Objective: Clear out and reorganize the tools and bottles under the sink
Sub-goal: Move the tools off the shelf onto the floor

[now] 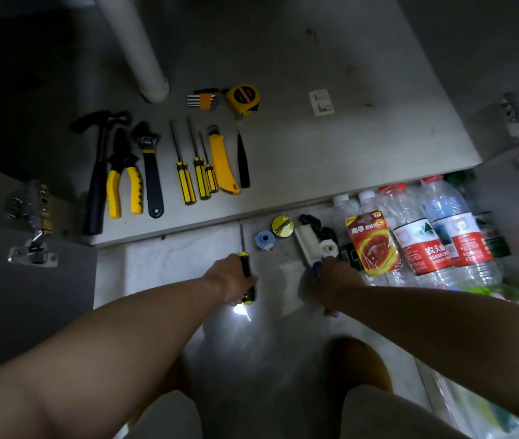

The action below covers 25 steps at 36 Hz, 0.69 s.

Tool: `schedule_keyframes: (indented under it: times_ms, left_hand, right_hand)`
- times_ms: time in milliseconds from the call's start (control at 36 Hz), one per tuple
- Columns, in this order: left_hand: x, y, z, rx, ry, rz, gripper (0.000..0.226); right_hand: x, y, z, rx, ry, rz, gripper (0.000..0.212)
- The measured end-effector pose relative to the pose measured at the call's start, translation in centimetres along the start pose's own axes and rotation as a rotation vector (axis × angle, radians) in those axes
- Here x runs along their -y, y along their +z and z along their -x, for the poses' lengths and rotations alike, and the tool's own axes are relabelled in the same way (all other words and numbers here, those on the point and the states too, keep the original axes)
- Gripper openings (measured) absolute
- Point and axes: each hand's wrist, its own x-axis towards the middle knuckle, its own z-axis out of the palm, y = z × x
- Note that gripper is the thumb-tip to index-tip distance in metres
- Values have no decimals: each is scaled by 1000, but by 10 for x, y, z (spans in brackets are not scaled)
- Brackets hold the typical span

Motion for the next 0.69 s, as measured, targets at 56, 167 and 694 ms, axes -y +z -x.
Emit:
schedule_keyframes:
  times_ms: [56, 167, 694]
  left_hand:
    - [-7, 5, -2, -29, 29, 12, 46]
    - [-13, 14, -6, -108, 108, -22, 50]
    - [-30, 6, 13, -53, 388, -141, 36]
  right_hand:
    - [1, 0, 0, -77, -30, 42, 54]
    - [2, 1, 1, -105, -84, 127, 57]
    - [20, -8, -3, -147, -611, 261, 30]
